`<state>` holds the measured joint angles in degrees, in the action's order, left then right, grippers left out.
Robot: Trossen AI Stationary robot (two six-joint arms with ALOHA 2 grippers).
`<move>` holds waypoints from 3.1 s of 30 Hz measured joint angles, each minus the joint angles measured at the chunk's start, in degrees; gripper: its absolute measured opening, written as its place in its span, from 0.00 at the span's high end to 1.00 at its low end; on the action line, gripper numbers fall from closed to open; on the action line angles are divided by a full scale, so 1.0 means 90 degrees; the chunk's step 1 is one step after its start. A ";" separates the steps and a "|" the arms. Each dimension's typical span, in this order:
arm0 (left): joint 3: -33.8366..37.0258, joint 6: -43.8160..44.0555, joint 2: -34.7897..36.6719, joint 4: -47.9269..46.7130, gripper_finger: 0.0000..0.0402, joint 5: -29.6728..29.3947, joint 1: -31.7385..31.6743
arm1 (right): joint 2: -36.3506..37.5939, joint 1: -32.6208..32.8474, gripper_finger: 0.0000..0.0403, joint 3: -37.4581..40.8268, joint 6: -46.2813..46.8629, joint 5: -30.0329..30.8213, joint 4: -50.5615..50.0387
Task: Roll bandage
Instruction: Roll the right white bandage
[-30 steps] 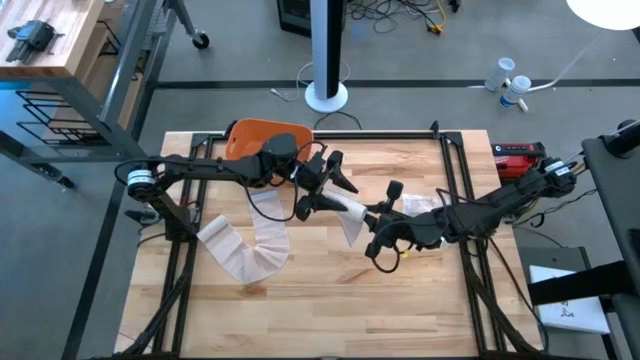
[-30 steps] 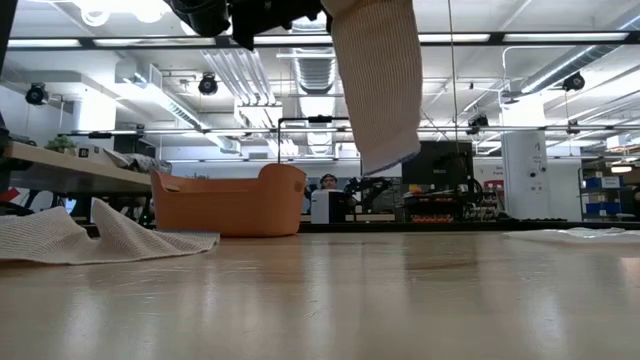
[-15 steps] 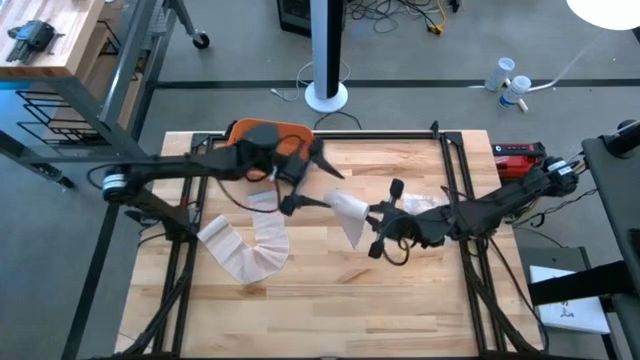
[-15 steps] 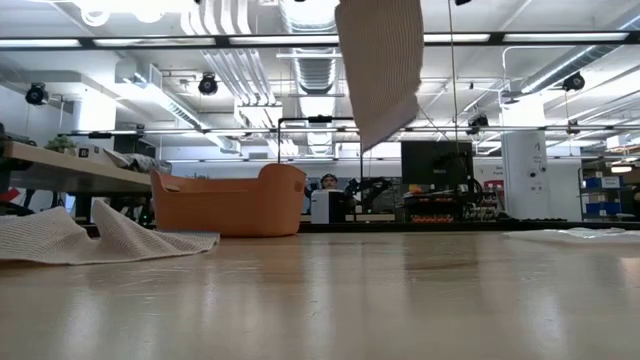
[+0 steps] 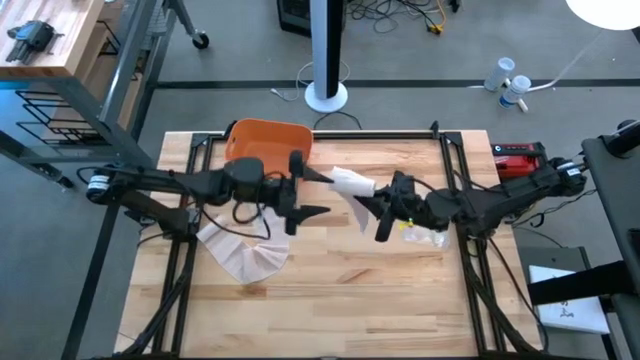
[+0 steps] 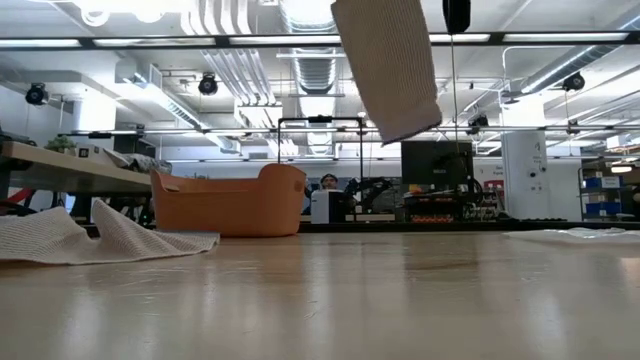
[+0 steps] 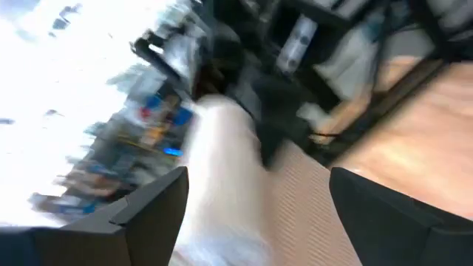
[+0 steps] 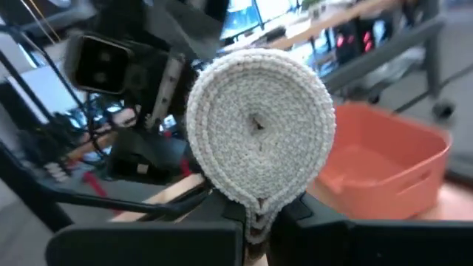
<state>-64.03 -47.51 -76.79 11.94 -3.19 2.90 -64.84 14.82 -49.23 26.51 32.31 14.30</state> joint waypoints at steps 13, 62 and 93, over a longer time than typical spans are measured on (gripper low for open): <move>-0.0002 -0.0769 -0.0227 0.0331 0.25 -0.0715 0.0137 | -0.0017 -0.0129 0.97 0.0005 0.0232 -0.0978 -0.0030; 0.0000 -0.2384 -0.0383 0.0260 0.26 -0.0735 0.0244 | -0.0022 -0.0159 0.97 0.0010 0.0822 -0.1255 0.0062; 0.0000 0.0603 -0.0146 -0.0001 0.73 -0.1305 0.0384 | 0.0363 -0.0235 0.54 0.0012 -0.1655 -0.1092 -0.0601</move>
<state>-64.03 -42.08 -78.10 11.93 -14.93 6.36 -61.57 12.71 -49.12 11.61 22.48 8.89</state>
